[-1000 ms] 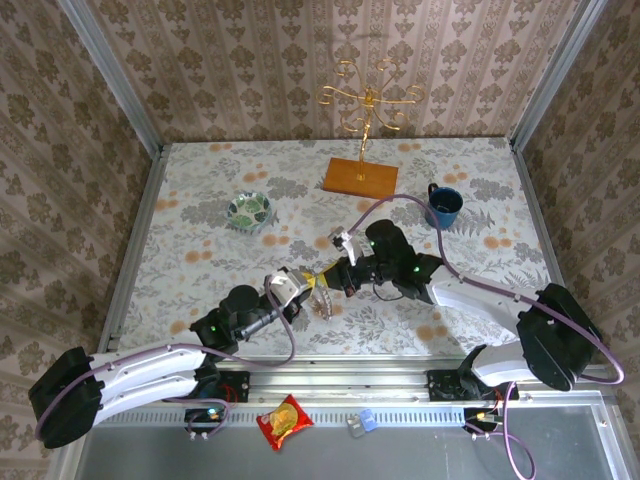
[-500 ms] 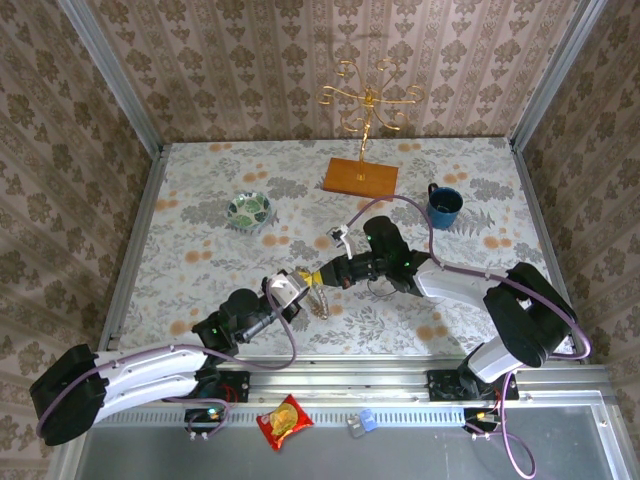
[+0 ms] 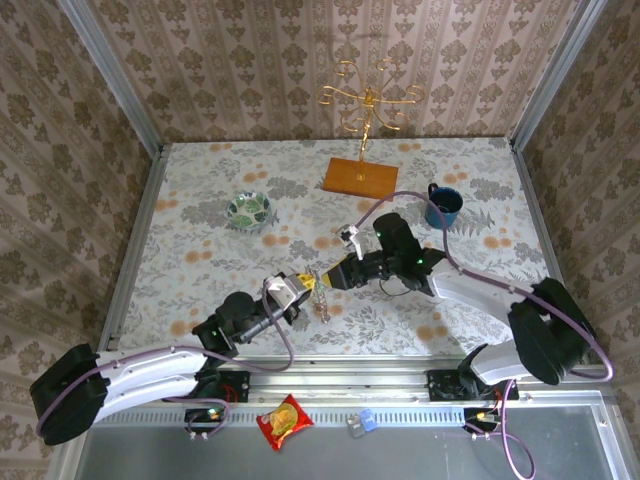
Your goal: Put the keys on the keyring
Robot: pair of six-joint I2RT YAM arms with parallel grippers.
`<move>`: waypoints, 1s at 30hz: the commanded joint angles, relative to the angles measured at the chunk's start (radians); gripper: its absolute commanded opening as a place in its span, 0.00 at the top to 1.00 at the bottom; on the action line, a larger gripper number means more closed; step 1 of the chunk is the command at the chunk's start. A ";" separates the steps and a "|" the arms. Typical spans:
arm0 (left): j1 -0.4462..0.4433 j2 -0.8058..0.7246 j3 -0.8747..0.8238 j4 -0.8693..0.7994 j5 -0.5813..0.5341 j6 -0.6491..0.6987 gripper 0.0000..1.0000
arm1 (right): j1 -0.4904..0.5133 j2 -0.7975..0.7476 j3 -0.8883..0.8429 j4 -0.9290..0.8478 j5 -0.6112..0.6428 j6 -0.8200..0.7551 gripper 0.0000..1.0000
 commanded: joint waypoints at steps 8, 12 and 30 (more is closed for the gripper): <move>0.087 -0.027 -0.034 0.151 0.234 -0.133 1.00 | 0.005 -0.144 -0.082 0.129 -0.040 -0.353 0.58; 0.105 -0.021 -0.041 0.181 0.277 -0.153 1.00 | 0.026 -0.111 -0.072 0.152 -0.048 -0.346 0.59; 0.114 -0.002 -0.046 0.225 0.336 -0.187 1.00 | 0.075 -0.024 -0.059 0.259 -0.133 -0.323 0.95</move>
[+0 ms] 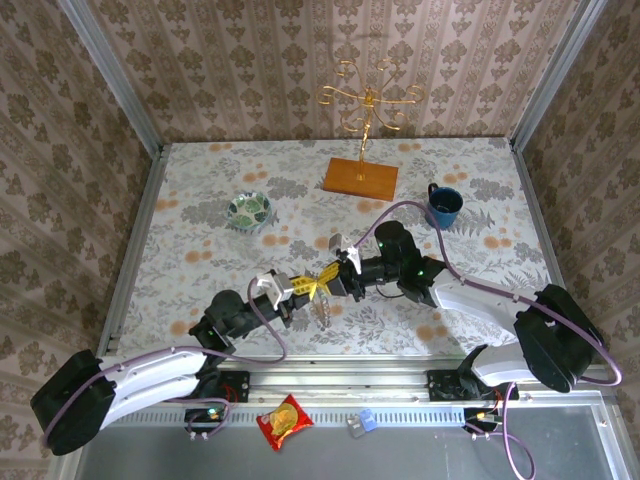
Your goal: Put the keys on the keyring
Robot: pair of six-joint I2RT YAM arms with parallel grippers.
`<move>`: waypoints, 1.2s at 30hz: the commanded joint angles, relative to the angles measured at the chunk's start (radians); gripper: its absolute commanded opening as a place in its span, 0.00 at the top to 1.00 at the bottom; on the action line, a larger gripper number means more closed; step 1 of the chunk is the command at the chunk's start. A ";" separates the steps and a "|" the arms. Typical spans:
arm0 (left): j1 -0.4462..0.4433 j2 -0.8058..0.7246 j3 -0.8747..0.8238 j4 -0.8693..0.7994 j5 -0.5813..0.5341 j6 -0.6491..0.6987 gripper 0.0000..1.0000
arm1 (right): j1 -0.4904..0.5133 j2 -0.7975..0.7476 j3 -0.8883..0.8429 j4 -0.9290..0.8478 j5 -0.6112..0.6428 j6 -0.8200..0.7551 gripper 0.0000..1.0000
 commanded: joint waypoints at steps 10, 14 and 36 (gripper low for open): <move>0.003 -0.039 0.038 -0.134 0.001 0.010 0.85 | 0.007 -0.043 0.060 -0.185 -0.010 -0.194 1.00; 0.003 -0.069 0.073 -0.260 0.022 0.053 0.82 | 0.009 -0.063 0.099 -0.318 0.009 -0.284 1.00; 0.029 -0.006 0.161 -0.386 0.182 0.095 0.94 | 0.089 -0.034 0.230 -0.565 0.142 -0.462 1.00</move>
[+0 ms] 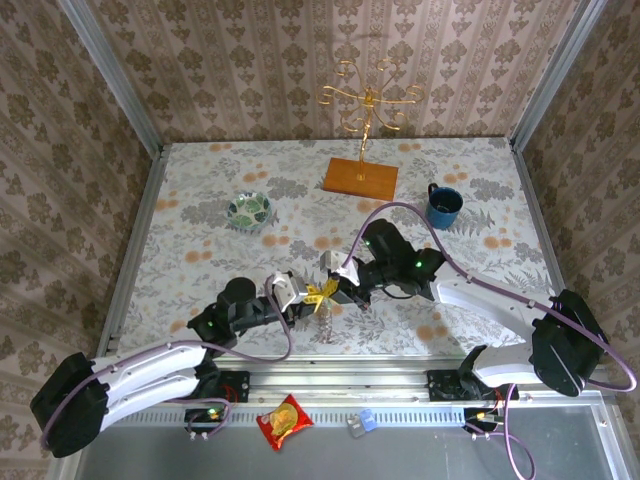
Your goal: Put the keys on the keyring
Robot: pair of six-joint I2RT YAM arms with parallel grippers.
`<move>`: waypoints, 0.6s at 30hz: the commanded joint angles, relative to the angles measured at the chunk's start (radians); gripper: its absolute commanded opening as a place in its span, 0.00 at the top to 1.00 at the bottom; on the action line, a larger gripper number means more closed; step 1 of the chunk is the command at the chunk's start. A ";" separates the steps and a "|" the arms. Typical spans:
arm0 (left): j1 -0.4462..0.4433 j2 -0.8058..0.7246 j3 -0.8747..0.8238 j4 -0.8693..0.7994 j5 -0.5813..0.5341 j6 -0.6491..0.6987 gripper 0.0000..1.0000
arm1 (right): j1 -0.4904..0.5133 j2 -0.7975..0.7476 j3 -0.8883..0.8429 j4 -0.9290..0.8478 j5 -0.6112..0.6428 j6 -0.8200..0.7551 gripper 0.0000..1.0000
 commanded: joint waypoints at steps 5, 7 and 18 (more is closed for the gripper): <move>0.015 -0.007 0.026 0.026 0.032 0.000 1.00 | 0.012 -0.030 0.024 -0.019 0.023 -0.011 1.00; 0.016 -0.010 0.013 0.048 0.024 -0.011 1.00 | 0.003 -0.047 0.000 -0.005 0.030 0.011 1.00; 0.015 -0.020 -0.020 0.090 0.009 -0.024 1.00 | -0.018 -0.118 -0.104 0.062 0.062 0.145 0.65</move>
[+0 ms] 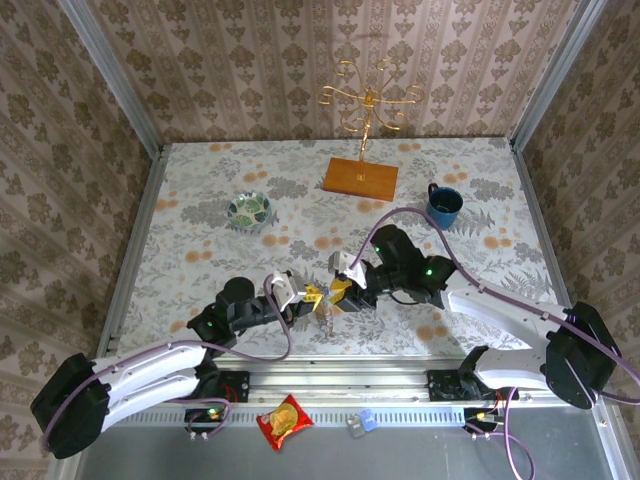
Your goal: Put the keys on the keyring
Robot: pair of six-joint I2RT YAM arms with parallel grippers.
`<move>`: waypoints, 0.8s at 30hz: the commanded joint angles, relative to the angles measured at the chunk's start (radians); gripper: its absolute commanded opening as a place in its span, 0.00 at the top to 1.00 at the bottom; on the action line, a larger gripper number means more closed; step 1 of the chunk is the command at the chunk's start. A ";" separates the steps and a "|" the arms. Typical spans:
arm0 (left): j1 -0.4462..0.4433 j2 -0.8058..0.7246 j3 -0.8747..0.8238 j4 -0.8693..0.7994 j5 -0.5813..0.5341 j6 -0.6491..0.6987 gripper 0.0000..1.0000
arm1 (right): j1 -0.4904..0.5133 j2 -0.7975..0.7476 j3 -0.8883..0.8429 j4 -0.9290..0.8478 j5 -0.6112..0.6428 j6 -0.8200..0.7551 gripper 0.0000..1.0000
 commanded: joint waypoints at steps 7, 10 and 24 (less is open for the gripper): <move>0.003 -0.014 -0.011 0.088 0.016 -0.010 1.00 | -0.007 0.006 -0.019 0.074 0.050 0.080 0.63; 0.003 -0.016 -0.011 0.086 0.020 -0.008 1.00 | -0.007 0.023 -0.011 0.095 0.057 0.089 0.63; 0.001 -0.016 -0.013 0.096 0.025 -0.004 1.00 | -0.010 0.048 0.002 0.087 0.026 0.087 0.96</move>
